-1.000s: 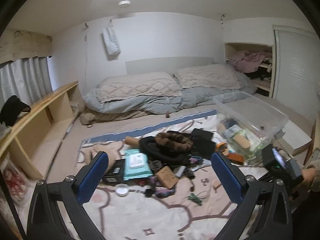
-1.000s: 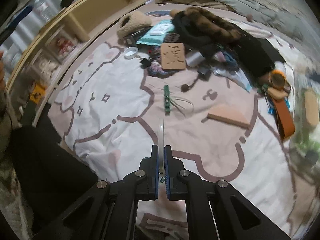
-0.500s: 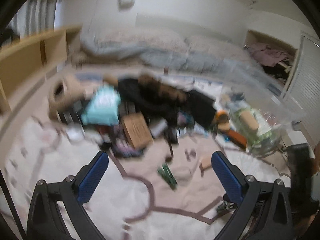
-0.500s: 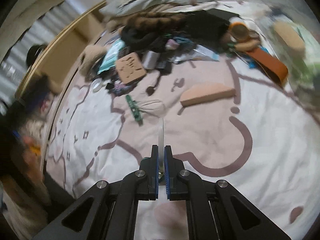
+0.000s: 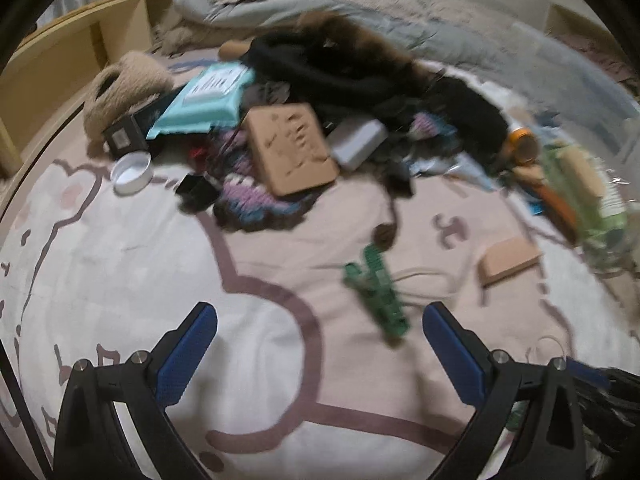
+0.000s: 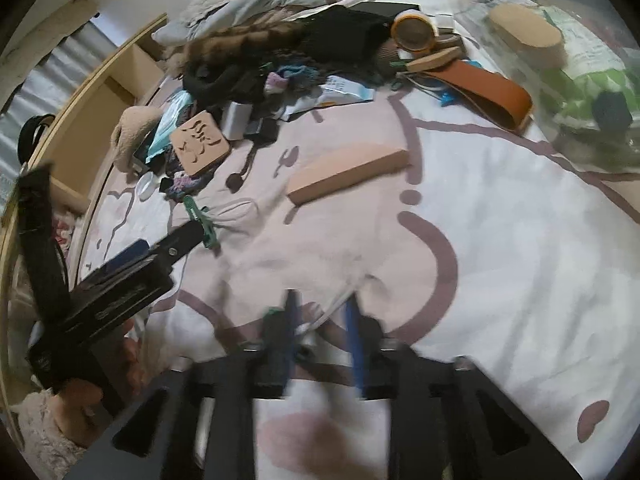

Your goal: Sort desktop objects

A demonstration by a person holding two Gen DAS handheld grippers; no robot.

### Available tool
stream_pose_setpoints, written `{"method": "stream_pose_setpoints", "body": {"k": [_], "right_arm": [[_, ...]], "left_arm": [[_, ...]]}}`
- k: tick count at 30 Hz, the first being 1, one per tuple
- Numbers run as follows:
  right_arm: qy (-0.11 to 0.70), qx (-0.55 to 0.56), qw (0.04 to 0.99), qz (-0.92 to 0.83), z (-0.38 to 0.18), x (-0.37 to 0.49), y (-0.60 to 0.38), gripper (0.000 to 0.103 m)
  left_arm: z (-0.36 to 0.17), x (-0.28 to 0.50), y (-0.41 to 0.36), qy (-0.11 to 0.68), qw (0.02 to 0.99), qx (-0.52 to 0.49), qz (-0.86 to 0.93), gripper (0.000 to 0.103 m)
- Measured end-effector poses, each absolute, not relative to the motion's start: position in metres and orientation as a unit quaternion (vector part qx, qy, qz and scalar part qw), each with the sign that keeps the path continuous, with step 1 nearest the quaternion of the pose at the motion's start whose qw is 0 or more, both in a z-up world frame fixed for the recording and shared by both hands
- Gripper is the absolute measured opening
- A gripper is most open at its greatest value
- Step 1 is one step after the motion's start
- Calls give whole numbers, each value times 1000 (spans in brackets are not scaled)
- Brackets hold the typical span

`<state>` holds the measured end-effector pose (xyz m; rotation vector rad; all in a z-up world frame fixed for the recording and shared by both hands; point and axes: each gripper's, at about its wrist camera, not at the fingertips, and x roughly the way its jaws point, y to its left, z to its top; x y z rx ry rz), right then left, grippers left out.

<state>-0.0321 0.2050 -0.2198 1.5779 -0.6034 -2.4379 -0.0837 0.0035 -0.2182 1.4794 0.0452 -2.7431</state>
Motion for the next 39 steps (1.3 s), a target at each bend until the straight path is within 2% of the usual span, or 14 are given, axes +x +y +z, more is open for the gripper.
{"method": "stream_pose_setpoints", "body": {"k": [1, 2, 10, 14, 17, 22, 25, 32, 36, 39], "right_arm": [[-207, 528, 87, -819, -219, -31, 206, 75], [-211, 523, 87, -821, -218, -30, 207, 76], [-202, 517, 71, -829, -214, -29, 211, 76], [-201, 519, 67, -828, -215, -26, 212, 76], [-201, 518, 65, -829, -216, -25, 212, 76], [-202, 520, 61, -828, -219, -23, 214, 76], [-210, 518, 59, -827, -218, -23, 218, 76], [-185, 505, 79, -839, -207, -19, 210, 76], [-167, 510, 95, -838, -207, -17, 200, 78], [-159, 523, 100, -832, -215, -13, 195, 88]], "left_arm": [[-222, -85, 2, 12, 18, 478, -878, 103], [-225, -86, 0, 8, 23, 480, -877, 103], [-239, -81, -20, -22, 81, 494, -865, 103], [-246, -74, -43, 11, 88, 514, -853, 103], [-246, -62, -50, -27, 104, 516, -850, 103], [-247, -39, -59, -38, 107, 521, -846, 103], [-245, -27, -65, -36, 105, 518, -848, 103], [-223, -25, -59, 64, 42, 498, -864, 103], [-227, -19, -37, 34, 18, 506, -862, 103], [-234, -15, -29, 14, 14, 513, -858, 103]]}}
